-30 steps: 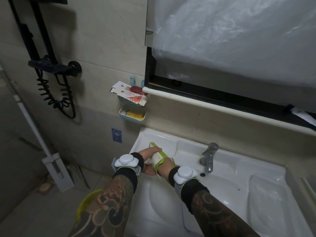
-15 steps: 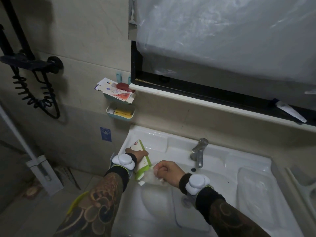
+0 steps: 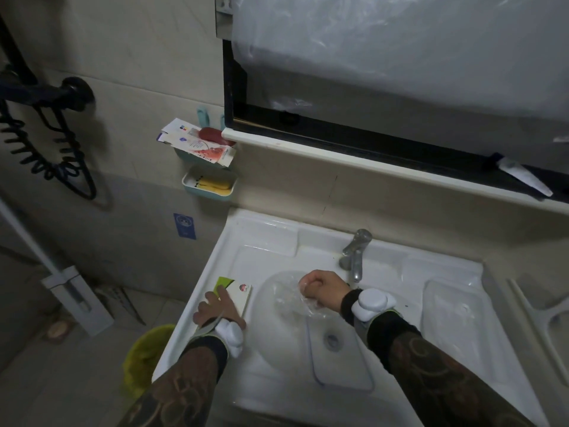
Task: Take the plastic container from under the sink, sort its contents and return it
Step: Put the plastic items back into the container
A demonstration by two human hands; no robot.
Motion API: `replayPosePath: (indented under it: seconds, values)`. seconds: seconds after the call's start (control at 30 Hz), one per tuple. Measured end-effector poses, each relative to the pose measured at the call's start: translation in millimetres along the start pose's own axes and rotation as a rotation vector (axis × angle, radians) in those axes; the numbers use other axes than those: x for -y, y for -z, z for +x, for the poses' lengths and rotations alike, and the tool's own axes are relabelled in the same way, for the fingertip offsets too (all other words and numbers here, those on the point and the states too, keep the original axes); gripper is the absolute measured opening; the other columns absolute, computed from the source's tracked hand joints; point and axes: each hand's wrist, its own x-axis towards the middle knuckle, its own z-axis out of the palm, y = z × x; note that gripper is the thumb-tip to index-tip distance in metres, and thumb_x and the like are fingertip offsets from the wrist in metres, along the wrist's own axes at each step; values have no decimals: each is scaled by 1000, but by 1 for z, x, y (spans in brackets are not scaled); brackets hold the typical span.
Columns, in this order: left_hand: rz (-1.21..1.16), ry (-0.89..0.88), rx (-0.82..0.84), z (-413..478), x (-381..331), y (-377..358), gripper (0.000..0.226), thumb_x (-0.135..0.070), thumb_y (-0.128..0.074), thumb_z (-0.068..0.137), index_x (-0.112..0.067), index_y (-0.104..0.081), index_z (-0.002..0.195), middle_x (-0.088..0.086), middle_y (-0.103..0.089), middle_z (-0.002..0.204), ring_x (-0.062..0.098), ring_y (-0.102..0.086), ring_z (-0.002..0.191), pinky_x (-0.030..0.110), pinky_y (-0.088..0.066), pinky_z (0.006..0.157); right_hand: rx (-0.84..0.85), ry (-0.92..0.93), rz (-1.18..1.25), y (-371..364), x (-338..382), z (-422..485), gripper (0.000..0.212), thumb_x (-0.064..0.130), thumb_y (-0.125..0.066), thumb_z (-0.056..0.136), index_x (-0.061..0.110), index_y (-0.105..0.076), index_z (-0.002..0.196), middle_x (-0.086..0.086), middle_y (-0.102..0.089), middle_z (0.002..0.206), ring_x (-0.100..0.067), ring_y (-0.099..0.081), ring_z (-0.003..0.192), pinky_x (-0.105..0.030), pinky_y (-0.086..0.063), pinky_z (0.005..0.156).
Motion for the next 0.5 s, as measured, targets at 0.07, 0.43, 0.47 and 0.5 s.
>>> replayPosePath:
  seconds: [0.07, 0.43, 0.47, 0.5]
  values:
    - [43, -3, -31, 0, 5, -16, 97, -45, -71, 64, -21, -20, 143, 6, -34, 135, 28, -44, 120, 40, -39, 96, 8, -4, 5, 1, -3, -1, 19, 5, -59, 83, 22, -64, 75, -2, -64, 76, -17, -59, 70, -20, -50, 57]
    - [52, -174, -169, 12, 8, -5, 96, -64, -64, 64, -20, -30, 141, 9, -31, 148, 34, -29, 137, 44, -29, 112, 9, -24, 84, 27, -1, -7, 17, 2, -54, 85, 15, -63, 82, -1, -61, 67, -11, -48, 51, -14, -42, 42]
    - [5, -254, -180, 12, 4, 1, 87, -56, -63, 71, -20, -32, 143, 9, -30, 152, 32, -29, 140, 43, -28, 114, 20, -28, 86, 32, -1, -8, 15, 2, -54, 86, 14, -63, 85, -1, -61, 67, -12, -47, 51, -15, -41, 44]
    - [-76, -349, -191, 10, -1, 7, 77, -47, -62, 77, -20, -35, 143, 7, -30, 153, 29, -30, 141, 40, -29, 115, 34, -30, 95, 37, -2, -9, 14, 3, -54, 87, 13, -63, 87, -1, -61, 66, -13, -45, 50, -18, -40, 46]
